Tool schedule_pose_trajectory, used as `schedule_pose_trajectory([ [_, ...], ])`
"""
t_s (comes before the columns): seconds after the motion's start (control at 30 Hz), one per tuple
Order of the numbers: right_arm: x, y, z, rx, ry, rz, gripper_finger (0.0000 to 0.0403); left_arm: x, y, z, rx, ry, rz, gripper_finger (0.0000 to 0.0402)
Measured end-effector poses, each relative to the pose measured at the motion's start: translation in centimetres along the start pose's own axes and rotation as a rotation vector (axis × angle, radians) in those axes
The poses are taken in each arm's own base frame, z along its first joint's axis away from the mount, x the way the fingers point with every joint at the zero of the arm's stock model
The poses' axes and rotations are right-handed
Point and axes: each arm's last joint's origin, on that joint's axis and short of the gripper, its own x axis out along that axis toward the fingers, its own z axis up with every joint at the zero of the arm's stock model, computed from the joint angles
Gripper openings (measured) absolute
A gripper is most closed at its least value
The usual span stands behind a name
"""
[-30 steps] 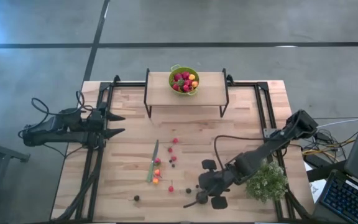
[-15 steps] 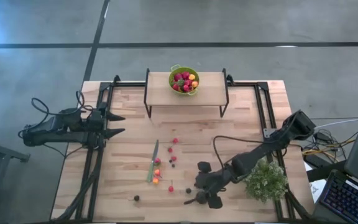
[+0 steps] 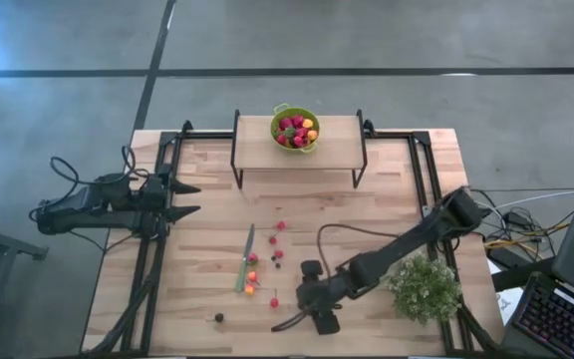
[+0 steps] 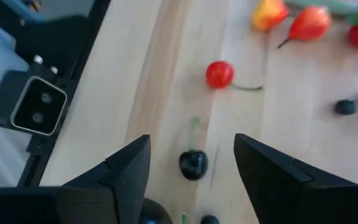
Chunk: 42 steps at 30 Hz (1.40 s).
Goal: Pick & Place Fruit
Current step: Put the black cherry into the green colander on the shelf
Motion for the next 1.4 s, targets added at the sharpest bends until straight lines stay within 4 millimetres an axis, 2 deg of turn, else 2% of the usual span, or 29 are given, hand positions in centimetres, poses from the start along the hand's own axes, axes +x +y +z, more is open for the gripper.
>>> schedule_pose_trajectory([
  [0.23,2.6,0.3,0.5,-0.023,0.201,-0.07,0.0223,0.0,0.0,0.0,0.0,0.0,0.0,0.0241],
  [0.43,4.8,0.7,1.0,-0.031,0.258,-0.083,0.0236,0.0,0.0,0.0,0.0,0.003,0.0,0.0241],
  [0.57,5.7,0.7,0.6,-0.035,0.327,-0.107,0.0243,0.0,0.0,-0.1,0.001,0.007,0.0,0.0241],
  [0.73,6.0,0.6,0.3,-0.025,0.361,-0.123,0.0238,0.1,0.0,-0.1,0.001,0.015,0.001,0.0241],
  [1.4,6.1,0.5,0.4,-0.005,0.342,-0.122,0.0159,0.1,0.0,-0.1,0.002,0.016,0.001,0.0241],
])
